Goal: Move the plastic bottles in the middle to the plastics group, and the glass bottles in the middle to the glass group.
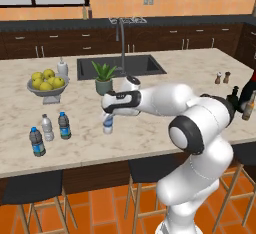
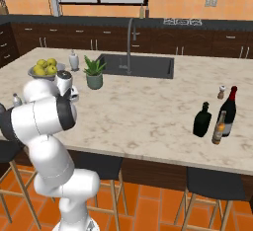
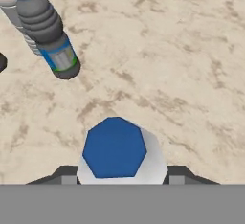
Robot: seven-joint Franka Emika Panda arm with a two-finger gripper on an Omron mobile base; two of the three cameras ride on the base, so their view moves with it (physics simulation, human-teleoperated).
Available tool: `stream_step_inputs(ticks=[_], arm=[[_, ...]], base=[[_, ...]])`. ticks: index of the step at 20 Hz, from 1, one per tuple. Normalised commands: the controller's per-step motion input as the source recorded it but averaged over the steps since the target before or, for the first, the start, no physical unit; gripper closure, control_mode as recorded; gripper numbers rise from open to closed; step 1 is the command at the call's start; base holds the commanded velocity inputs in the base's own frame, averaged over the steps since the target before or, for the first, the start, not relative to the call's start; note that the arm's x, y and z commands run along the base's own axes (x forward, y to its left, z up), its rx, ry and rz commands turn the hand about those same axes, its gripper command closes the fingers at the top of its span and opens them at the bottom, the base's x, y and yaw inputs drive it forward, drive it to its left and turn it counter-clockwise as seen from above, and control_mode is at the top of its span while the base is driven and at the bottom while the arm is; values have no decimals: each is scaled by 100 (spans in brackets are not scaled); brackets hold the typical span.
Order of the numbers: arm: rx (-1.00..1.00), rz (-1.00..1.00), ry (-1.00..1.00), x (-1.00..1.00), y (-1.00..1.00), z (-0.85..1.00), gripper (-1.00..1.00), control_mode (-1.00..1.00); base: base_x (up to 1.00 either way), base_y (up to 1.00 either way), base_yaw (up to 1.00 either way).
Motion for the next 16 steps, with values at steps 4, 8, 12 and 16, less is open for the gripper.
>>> stream_step_inputs(ticks=[4, 8, 12, 16], arm=[[0, 19, 0, 0, 100, 0, 100, -100], [0, 17, 0, -2, 92, 0, 100, -100], [0, 14, 0, -10, 47, 0, 100, -100], [0, 2, 0, 0, 2, -2, 100, -100]], base=[[0, 0, 0], [0, 0, 0], [0, 0, 0], [0, 0, 0]])
